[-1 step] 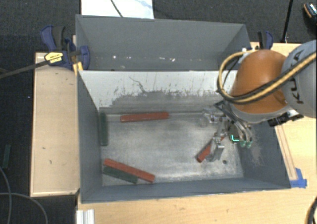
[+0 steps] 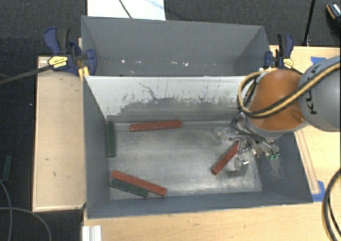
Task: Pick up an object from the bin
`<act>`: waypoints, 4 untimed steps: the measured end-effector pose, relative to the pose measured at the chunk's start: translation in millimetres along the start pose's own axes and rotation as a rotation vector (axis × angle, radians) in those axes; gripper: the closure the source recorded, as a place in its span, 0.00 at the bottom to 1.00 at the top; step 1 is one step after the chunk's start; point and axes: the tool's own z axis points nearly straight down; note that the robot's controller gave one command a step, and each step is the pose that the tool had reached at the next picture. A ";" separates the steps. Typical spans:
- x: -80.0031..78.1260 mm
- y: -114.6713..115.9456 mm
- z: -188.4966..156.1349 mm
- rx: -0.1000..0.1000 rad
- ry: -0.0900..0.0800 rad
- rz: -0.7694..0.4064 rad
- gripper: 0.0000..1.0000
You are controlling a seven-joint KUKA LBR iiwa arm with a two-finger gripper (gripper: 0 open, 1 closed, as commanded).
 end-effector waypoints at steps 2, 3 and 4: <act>-1.0 0.3 -0.8 0.000 -0.002 0.002 0.00; -1.6 0.4 -1.2 0.000 -0.004 0.003 0.00; -2.4 0.3 -1.6 0.000 -0.005 0.003 0.00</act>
Offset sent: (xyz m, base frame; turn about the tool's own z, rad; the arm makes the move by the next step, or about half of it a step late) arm 0.0000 0.0000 0.0000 0.0000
